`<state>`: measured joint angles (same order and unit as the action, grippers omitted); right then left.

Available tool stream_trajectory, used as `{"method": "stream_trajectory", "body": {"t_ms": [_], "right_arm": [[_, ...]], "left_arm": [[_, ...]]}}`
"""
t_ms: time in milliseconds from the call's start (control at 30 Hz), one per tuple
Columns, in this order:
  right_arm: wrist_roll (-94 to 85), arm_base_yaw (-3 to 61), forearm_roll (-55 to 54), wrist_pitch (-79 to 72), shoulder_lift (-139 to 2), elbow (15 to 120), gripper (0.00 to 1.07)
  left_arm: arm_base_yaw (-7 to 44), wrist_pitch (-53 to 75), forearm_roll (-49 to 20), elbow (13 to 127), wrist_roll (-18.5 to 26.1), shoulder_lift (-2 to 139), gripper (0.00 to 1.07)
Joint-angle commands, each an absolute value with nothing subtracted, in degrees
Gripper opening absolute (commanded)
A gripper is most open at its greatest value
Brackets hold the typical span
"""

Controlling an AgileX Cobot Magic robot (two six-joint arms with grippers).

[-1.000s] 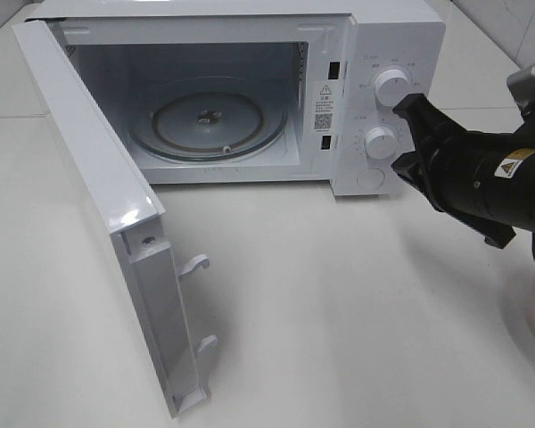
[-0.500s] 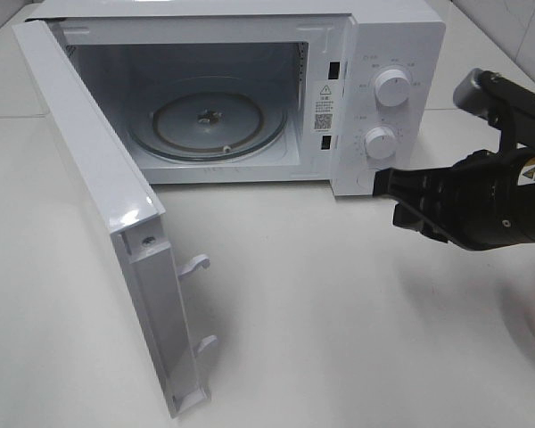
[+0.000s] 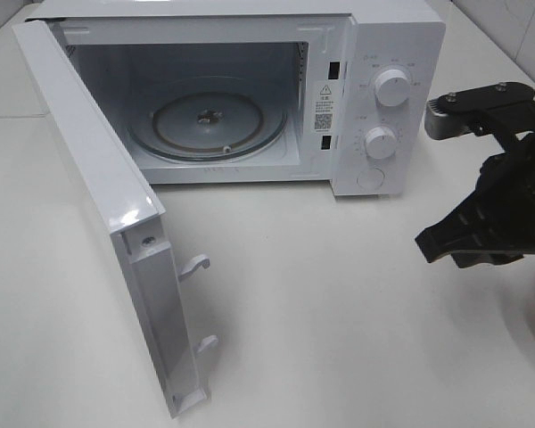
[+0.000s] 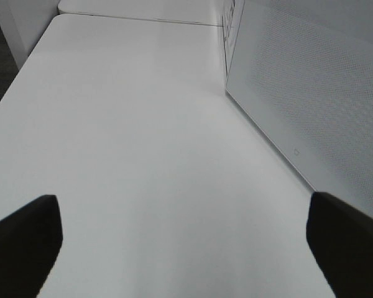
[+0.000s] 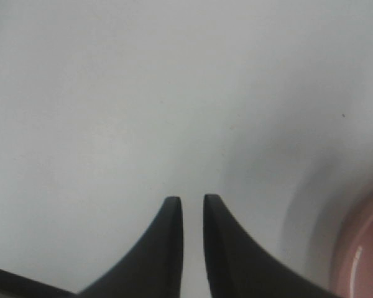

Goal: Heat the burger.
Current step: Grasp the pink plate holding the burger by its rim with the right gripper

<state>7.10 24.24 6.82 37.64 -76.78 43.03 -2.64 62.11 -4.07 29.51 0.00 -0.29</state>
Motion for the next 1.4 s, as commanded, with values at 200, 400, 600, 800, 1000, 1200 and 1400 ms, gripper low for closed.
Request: {"method": "stream_trajectory", "body": {"t_ms": [200,400,600,800,1000,1200,1400], "right_arm": [[6.1,17.3,8.8,50.6,-76.2,47.2,0.12],[5.6,10.7,9.4,53.6,-76.2,47.2,0.13],[5.6,5.7,9.5,54.8,-75.9,47.2,0.14],[5.1,4.2,10.1,53.9,-74.2,47.2,0.28],[5.1,3.9,12.8,54.3,-73.2,47.2,0.91],[4.7,3.9,13.3,54.4,-73.2,47.2,1.02],[4.3,3.9,13.3,54.2,-73.3,47.2,1.0]], "left_arm": [[-2.6,61.1,-4.2,29.5,-0.7,-1.0,1.0],[-2.6,61.1,-4.2,29.5,-0.7,-1.0,1.0],[-2.6,61.1,-4.2,29.5,-0.7,-1.0,1.0],[-2.6,61.1,-4.2,29.5,-0.7,-1.0,1.0],[-2.6,61.1,-4.2,29.5,-0.7,-1.0,1.0],[-2.6,61.1,-4.2,29.5,-0.7,-1.0,1.0],[-2.6,61.1,-4.2,29.5,-0.7,-1.0,1.0]]}}
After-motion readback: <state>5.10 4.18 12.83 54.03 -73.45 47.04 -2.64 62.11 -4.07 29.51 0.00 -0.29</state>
